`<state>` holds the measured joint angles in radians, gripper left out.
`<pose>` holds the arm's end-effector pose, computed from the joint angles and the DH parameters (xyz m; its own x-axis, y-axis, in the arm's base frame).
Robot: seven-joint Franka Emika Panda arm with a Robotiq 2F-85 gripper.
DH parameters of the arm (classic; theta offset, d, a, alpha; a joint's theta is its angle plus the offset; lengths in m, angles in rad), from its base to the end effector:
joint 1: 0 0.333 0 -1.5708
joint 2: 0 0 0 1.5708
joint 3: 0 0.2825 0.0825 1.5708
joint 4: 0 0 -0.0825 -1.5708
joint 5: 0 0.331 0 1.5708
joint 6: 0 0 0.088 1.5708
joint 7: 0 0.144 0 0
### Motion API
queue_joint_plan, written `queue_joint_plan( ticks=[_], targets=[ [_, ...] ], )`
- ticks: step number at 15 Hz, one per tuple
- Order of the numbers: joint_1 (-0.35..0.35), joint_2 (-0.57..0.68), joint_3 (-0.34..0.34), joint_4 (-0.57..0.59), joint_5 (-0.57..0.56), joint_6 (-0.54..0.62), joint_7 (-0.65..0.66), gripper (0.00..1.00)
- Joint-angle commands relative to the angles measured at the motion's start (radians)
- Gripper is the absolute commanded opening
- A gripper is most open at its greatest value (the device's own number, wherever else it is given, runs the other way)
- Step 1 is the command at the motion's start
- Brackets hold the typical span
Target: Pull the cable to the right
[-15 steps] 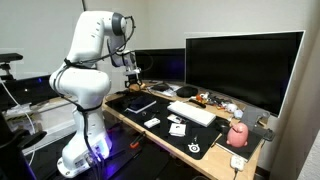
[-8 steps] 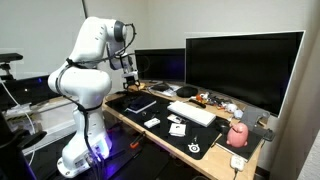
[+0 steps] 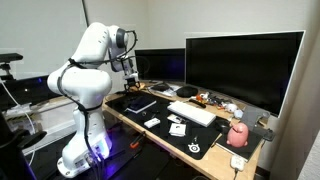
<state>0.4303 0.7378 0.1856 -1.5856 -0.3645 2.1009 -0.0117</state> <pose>0.5168 0.3206 0.1674 0.6841 0.6973 -0.2142 0.7280 -0.6707 0.1418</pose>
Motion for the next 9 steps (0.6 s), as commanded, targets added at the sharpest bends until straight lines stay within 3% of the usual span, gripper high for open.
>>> queue_joint_plan(
  ticks=[1, 8, 9],
  targets=[
    [0.018, 0.047, -0.013, 0.075, 0.008, -0.042, -0.001, 0.58],
    [0.016, 0.046, -0.009, 0.069, 0.010, -0.029, -0.004, 0.05],
    [0.016, 0.038, -0.007, 0.059, 0.011, -0.025, -0.006, 0.01]
  ],
)
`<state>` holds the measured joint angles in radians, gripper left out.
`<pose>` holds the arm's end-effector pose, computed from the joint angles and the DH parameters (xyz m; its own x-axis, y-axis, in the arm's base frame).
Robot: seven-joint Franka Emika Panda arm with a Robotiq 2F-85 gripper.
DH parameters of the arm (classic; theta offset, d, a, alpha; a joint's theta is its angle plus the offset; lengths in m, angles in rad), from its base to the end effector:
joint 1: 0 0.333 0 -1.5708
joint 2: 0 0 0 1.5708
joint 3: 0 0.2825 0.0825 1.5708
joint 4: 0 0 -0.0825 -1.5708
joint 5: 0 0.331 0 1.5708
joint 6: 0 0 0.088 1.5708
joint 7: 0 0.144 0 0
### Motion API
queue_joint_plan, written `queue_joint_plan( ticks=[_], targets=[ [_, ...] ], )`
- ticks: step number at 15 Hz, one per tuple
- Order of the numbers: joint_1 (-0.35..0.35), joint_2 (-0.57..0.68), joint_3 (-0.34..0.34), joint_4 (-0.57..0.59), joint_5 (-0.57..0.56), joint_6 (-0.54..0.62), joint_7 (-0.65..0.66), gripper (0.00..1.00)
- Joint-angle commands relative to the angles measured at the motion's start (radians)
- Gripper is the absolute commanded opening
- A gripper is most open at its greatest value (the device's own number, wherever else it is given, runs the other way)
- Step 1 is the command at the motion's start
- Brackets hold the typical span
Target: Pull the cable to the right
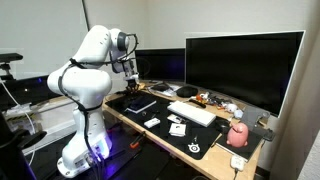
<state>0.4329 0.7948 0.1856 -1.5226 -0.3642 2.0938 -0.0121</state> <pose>0.5248 0.3254 0.1548 0.6876 0.6940 -0.2137 0.7244 -0.6759 0.1356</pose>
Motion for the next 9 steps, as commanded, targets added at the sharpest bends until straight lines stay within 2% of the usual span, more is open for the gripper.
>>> queue_joint_plan(
  ticks=[1, 4, 9],
  targets=[
    [0.012, -0.034, -0.003, -0.024, 0.012, -0.012, -0.006, 0.00],
    [0.004, -0.091, 0.010, -0.095, 0.019, 0.007, -0.009, 0.01],
    [-0.016, -0.254, 0.019, -0.275, 0.024, 0.027, 0.007, 0.01]
  ],
)
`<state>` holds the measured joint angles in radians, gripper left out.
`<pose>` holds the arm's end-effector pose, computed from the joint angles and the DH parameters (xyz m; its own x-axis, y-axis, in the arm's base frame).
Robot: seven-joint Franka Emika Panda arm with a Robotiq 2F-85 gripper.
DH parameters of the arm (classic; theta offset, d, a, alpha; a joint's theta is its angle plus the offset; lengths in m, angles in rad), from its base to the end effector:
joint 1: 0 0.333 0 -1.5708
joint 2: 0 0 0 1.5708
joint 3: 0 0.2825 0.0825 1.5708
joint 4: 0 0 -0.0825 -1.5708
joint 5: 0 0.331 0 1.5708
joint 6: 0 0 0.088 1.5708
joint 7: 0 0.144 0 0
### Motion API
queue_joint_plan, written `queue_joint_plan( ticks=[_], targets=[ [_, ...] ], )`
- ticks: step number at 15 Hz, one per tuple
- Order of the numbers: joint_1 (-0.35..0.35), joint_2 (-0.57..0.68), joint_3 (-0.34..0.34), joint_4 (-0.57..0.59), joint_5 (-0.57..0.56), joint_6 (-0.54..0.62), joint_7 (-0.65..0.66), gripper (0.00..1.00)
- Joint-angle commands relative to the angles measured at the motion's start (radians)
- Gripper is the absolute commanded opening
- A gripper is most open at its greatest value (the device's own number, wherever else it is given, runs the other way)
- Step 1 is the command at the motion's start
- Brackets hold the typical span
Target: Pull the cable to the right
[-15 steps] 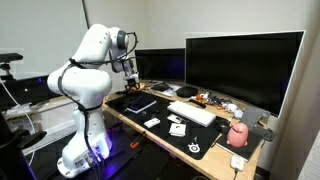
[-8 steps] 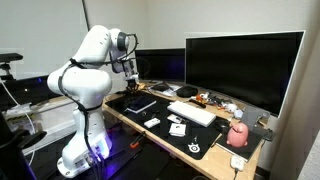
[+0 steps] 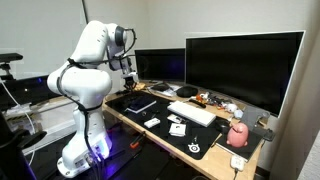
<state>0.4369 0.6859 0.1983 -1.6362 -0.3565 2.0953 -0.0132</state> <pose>0.5027 0.3264 0.1808 0.6702 0.7098 -0.2168 0.7407 -0.6580 0.1355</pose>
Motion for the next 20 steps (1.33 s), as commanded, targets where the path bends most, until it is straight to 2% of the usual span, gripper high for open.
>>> queue_joint_plan(
  ticks=[1, 10, 20],
  targets=[
    [-0.024, -0.176, 0.006, -0.193, 0.015, 0.029, 0.011, 0.01],
    [-0.104, -0.443, 0.009, -0.445, 0.055, 0.104, 0.024, 0.01],
    [-0.198, -0.642, -0.015, -0.613, 0.106, 0.234, 0.071, 0.01]
  ],
)
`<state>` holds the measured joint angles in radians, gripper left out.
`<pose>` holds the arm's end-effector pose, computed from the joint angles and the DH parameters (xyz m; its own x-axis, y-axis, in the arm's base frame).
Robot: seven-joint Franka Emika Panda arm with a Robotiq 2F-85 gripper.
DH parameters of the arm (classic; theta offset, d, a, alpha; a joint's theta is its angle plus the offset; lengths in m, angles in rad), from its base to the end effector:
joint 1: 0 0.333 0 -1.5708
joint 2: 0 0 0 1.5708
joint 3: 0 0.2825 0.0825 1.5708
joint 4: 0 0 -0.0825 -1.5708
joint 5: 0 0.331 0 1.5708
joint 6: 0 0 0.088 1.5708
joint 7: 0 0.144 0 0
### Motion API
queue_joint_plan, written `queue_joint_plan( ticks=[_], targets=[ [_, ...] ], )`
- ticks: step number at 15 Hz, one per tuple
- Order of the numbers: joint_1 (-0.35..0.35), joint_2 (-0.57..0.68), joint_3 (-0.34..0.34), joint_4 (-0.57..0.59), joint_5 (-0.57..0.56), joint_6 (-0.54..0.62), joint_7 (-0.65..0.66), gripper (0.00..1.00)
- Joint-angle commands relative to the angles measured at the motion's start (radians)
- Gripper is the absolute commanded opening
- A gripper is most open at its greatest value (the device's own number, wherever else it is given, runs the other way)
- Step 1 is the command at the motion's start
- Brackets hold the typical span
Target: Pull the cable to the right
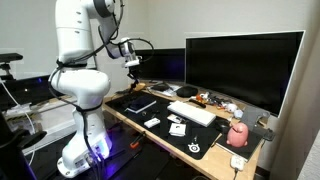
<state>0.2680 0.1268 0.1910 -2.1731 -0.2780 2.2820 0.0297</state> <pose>0.4600 0.2116 0.3006 0.8198 0.5721 -0.0246 0.5663 -0.8037 0.1827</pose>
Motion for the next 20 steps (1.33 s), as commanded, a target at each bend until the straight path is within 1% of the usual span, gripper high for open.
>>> queue_joint_plan(
  ticks=[1, 4, 15, 20],
  targets=[
    [-0.040, -0.095, -0.013, -0.089, 0.035, 0.060, 0.035, 0.01],
    [-0.076, -0.133, -0.036, -0.120, 0.060, 0.085, 0.044, 0.01],
    [-0.188, -0.211, -0.128, -0.178, 0.150, 0.132, 0.054, 0.01],
    [-0.227, -0.245, -0.159, -0.213, 0.150, 0.152, 0.090, 0.01]
  ],
)
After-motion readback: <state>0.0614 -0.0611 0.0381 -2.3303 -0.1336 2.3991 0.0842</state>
